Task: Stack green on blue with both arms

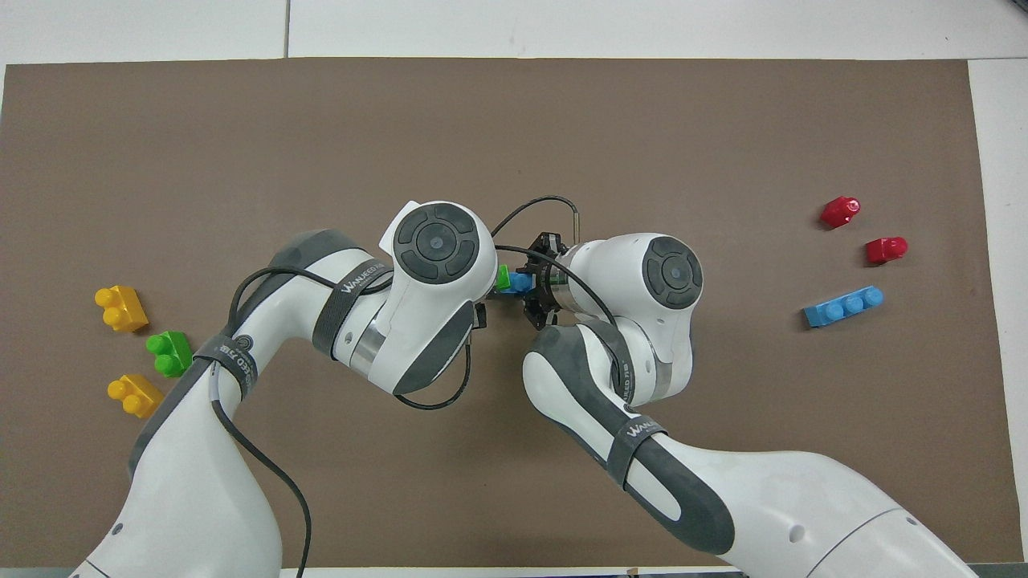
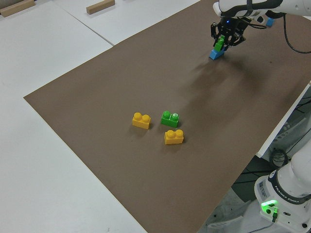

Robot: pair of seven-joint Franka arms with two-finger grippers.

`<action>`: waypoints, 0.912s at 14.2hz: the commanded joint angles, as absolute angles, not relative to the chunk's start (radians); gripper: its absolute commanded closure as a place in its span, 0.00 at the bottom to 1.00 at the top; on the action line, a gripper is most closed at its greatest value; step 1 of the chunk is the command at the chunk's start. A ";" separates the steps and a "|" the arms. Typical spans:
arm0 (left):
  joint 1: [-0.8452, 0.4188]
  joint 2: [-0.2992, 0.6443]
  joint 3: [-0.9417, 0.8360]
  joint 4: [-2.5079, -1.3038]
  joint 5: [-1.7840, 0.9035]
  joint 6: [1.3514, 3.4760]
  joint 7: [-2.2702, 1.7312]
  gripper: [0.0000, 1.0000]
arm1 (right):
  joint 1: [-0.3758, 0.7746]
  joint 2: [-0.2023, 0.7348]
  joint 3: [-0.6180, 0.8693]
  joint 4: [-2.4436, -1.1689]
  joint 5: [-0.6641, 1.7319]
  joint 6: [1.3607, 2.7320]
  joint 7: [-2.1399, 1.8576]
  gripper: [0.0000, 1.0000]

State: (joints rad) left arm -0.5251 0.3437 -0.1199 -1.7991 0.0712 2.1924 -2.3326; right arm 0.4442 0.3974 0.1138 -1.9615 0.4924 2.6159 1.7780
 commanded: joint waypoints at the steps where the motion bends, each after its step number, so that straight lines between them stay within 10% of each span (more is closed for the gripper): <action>1: -0.543 0.374 -0.106 -1.786 0.104 2.195 -2.355 1.00 | 0.442 0.380 0.112 -2.002 0.514 2.648 1.778 1.00; 10: -0.546 0.390 -0.106 -1.796 0.129 2.221 -2.350 1.00 | 0.434 0.382 0.112 -2.002 0.514 2.648 1.778 1.00; 11: -0.546 0.390 -0.106 -1.796 0.132 2.221 -2.339 0.90 | 0.433 0.382 0.112 -2.002 0.514 2.648 1.778 1.00; 12: -0.546 0.390 -0.106 -1.795 0.141 2.218 -2.329 0.01 | 0.433 0.382 0.112 -2.002 0.514 2.648 1.778 1.00; 13: -0.546 0.390 -0.106 -1.795 0.143 2.218 -2.318 0.00 | 0.433 0.382 0.112 -2.002 0.514 2.648 1.778 1.00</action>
